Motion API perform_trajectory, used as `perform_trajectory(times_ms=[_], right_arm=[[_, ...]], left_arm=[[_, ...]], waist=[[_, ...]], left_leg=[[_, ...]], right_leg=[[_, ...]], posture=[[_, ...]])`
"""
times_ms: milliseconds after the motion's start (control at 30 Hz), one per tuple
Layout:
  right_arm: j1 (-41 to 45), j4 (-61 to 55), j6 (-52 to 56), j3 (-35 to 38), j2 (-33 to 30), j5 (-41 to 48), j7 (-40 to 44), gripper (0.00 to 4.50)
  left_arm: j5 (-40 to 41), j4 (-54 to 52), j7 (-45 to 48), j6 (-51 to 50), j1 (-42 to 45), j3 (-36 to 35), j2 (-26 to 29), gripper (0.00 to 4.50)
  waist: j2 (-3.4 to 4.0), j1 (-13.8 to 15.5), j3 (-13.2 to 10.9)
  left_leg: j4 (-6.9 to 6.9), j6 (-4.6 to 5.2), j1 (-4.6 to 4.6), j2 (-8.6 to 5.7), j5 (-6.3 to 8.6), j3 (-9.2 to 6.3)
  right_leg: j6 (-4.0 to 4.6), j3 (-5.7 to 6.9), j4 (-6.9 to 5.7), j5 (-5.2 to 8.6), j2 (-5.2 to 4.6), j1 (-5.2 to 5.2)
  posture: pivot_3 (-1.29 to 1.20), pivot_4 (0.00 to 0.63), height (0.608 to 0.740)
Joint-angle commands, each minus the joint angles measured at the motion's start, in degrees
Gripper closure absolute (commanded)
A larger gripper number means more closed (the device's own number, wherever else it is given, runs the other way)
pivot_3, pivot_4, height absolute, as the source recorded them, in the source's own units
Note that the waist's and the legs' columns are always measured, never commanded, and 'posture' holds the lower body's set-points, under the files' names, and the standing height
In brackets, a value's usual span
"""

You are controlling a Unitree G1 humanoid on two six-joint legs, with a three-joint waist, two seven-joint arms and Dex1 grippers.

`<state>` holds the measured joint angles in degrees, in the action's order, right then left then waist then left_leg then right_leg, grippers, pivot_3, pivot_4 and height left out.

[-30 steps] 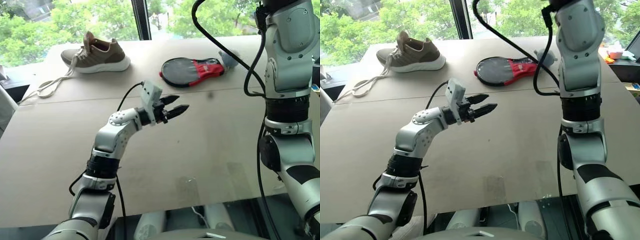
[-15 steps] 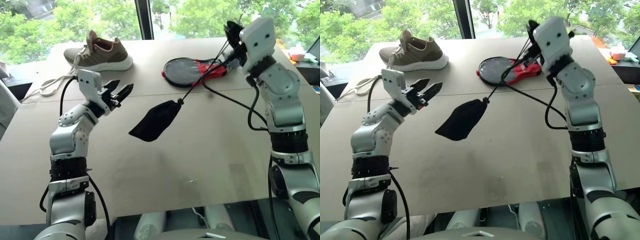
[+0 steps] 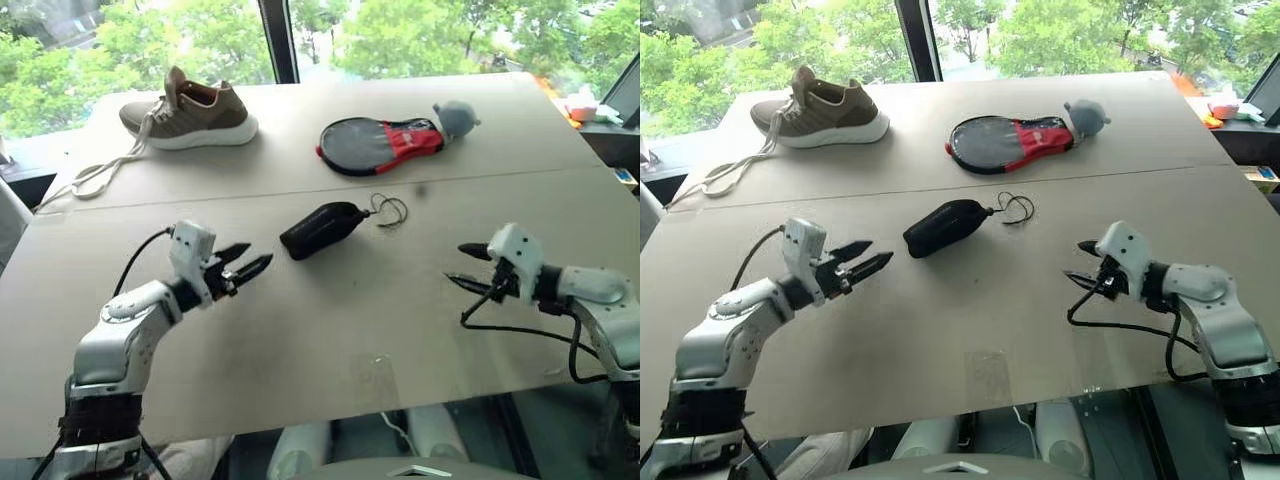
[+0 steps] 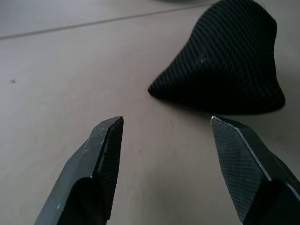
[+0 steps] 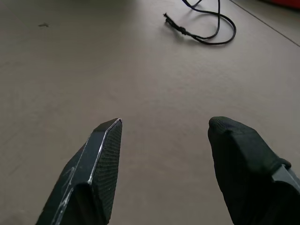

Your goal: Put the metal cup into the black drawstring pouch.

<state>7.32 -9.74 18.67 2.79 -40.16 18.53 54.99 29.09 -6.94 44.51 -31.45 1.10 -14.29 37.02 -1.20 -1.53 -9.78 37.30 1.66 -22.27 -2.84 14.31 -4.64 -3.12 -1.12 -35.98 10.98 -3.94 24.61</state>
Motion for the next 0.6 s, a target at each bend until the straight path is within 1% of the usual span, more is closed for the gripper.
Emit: perform_trajectory(times_ms=[33, 133, 233, 367, 467, 600], right_arm=[[-3.0, 5.3, -8.4, 4.9, 1.5, 3.1, 3.2, 1.47], [-3.3, 9.6, -12.8, 6.7, 3.4, 4.9, 4.9, 1.47], [-1.9, 16.0, -18.8, 7.1, 3.1, 2.2, 5.2, 1.47], [-0.7, 21.0, -19.3, 7.2, 1.9, 5.0, 10.8, 1.47], [0.1, 24.8, -21.4, 6.8, 0.8, 4.5, 14.2, 1.47], [1.6, 28.0, -22.4, 7.6, 0.9, 5.7, 16.6, 1.47]], left_arm=[[-0.4, -5.8, 2.0, 2.4, -7.0, -3.4, 2.5, 1.42], [-3.1, -9.8, 1.7, 6.4, -13.6, -3.0, 2.5, 1.42], [-2.8, -14.2, -0.3, 7.8, -18.1, -4.1, 0.3, 1.42], [-2.4, -17.7, -2.7, 9.2, -20.6, -5.1, -2.6, 1.42], [-2.5, -19.0, -3.7, 11.6, -21.6, -5.5, -4.7, 1.42], [-3.0, -19.3, -3.9, 12.9, -22.5, -5.1, -5.1, 1.42]], waist=[[0.0, 0.2, 0.0], [0.09, 0.7, 0.0], [0.08, 0.8, 0.0], [0.08, 1.1, 0.0], [0.08, 1.2, 0.0], [0.09, 1.1, 0.0]], left_leg=[[-0.01, 0.0, 0.21, 0.03, 0.01, 0.0], [0.0, 0.04, 0.56, 0.07, 0.03, 0.09], [0.03, 0.04, 0.61, 0.06, 0.03, 0.09], [0.03, 0.06, 0.59, 0.04, 0.05, 0.03], [0.03, 0.06, 0.56, 0.03, 0.05, -0.01], [0.03, 0.07, 0.59, 0.03, 0.05, 0.01]], right_leg=[[0.0, 0.0, 0.05, 0.0, -0.06, -0.23], [0.19, -0.05, 0.15, 0.16, -0.11, -0.62], [0.19, -0.03, 0.15, 0.17, -0.1, -0.73], [0.2, 0.05, 0.15, 0.16, -0.09, -0.73], [0.2, 0.11, 0.15, 0.16, -0.08, -0.73], [0.2, 0.09, 0.17, 0.16, -0.07, -0.75]], posture=[[0.0, 0.15, 0.736], [0.0, 0.15, 0.736], [0.0, 0.15, 0.736], [0.0, 0.15, 0.736], [0.0, 0.15, 0.736], [0.0, 0.15, 0.736]])
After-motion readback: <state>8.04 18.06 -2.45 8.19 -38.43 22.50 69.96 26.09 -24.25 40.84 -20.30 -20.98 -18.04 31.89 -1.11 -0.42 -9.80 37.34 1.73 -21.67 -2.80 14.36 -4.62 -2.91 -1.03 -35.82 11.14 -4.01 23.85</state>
